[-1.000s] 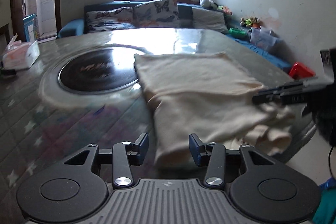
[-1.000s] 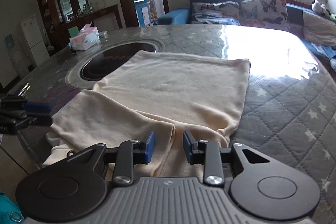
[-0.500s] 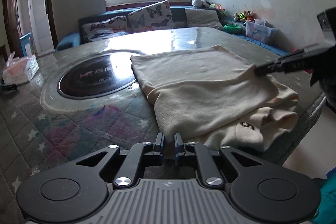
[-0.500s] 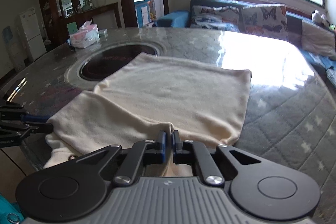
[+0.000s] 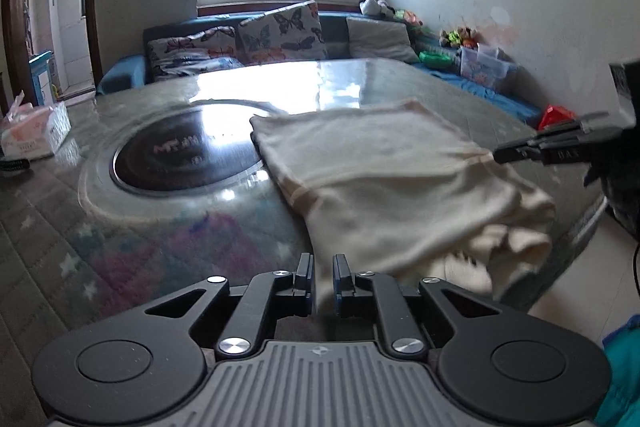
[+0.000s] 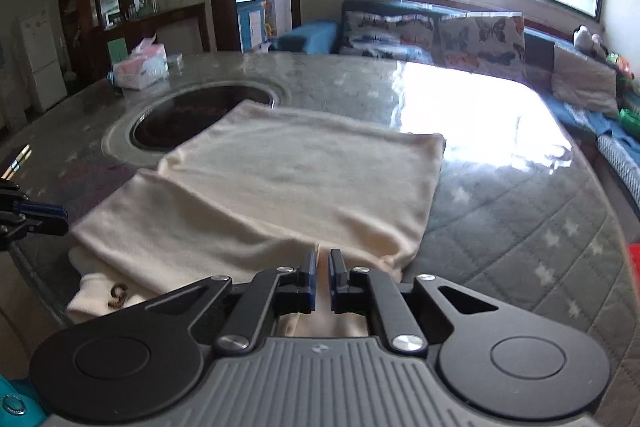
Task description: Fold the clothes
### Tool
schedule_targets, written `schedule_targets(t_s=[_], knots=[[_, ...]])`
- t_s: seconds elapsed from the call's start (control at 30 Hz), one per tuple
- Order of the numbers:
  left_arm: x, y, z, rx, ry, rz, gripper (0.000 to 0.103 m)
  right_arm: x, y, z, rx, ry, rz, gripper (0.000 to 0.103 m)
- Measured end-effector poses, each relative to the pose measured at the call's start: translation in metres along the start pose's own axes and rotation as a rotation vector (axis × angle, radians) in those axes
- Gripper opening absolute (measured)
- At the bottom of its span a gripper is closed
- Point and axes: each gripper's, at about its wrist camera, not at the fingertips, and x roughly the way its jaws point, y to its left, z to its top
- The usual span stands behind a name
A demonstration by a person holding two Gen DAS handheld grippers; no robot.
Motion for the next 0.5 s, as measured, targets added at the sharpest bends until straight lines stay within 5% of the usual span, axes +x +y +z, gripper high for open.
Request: schedule_targets(t_s=[0.2,0.5], knots=[[0.032,-0.006,0.033,-0.037,-0.051,-0.036,0.012,0.013,0.007,0.006,-0.020,-0.013,0.049,0.009],[0.088,-0.002,0.031,-0.059,0.016,-0.021,0.012,0.032,0.010,-0.004,-0.046,0.024,0.064,0.009]])
